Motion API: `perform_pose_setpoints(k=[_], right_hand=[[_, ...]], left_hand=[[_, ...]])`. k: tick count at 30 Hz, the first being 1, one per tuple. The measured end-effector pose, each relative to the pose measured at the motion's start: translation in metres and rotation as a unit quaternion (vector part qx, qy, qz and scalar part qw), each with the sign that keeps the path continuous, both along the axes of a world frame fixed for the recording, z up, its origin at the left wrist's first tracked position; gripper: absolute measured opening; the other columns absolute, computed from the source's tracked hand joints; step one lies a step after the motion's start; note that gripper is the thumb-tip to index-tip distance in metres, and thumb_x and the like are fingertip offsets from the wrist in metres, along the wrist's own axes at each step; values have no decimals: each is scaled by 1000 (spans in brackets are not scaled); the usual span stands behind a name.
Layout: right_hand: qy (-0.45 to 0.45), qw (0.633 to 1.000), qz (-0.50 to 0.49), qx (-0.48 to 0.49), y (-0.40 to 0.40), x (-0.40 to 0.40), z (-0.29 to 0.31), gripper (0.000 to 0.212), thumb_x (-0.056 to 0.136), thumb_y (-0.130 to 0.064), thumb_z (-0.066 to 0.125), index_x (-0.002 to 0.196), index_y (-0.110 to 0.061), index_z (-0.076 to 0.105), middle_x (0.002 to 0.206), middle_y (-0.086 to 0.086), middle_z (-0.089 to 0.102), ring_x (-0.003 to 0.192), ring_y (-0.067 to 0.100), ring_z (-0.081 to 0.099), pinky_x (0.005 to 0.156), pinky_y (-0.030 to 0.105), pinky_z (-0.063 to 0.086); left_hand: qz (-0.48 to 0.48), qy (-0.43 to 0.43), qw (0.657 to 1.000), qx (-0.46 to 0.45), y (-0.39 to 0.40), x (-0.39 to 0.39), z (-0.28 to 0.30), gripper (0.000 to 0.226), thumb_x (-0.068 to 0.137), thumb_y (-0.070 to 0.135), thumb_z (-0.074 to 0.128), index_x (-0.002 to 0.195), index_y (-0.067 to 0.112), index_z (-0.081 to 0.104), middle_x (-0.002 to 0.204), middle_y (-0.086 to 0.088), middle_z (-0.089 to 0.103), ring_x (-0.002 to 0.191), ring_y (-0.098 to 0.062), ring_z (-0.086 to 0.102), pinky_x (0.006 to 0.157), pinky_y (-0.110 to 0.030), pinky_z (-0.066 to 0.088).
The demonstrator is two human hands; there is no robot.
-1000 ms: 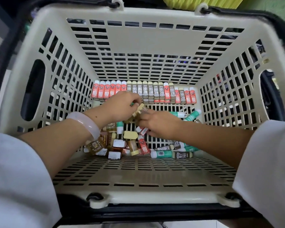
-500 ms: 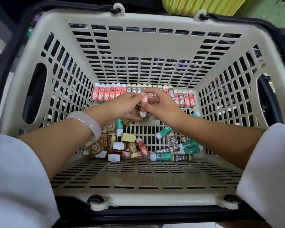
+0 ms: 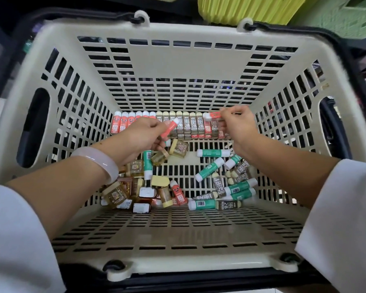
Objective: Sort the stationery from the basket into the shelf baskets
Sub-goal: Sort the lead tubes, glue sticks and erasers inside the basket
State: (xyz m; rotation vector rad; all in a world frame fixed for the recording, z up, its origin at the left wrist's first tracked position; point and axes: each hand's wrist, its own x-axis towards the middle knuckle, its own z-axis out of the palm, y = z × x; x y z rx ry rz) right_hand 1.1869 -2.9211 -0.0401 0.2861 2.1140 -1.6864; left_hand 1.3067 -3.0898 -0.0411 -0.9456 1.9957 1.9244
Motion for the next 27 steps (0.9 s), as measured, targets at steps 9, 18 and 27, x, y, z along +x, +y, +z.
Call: perform_pose_setpoints(k=[9, 18, 27], right_hand=[[-4, 980, 75, 185, 11, -21, -24, 23, 89, -6, 56, 70, -17, 51, 99, 12, 61, 85, 23, 62, 83, 39, 55], [172, 900, 211, 340, 7, -15, -11, 28, 92, -10, 47, 116, -11, 62, 106, 8, 63, 61, 14, 53, 50, 20, 42], [-99, 947, 295, -74, -29, 35, 0, 15, 90, -11, 57, 105, -8, 56, 82, 2, 62, 73, 12, 59, 70, 22, 52]], left_hand=[[-33, 16, 997, 61, 8, 2, 9, 6, 88, 20, 57, 93, 16, 57, 77, -13, 66, 60, -12, 67, 60, -18, 56], [-40, 6, 998, 47, 11, 0, 6, 15, 97, 12, 42, 105, 6, 53, 93, -10, 68, 63, -16, 60, 56, -19, 53], [8, 21, 998, 66, 13, -1, 6, 8, 88, 12, 59, 88, 6, 54, 95, -15, 61, 70, -15, 71, 64, -18, 56]])
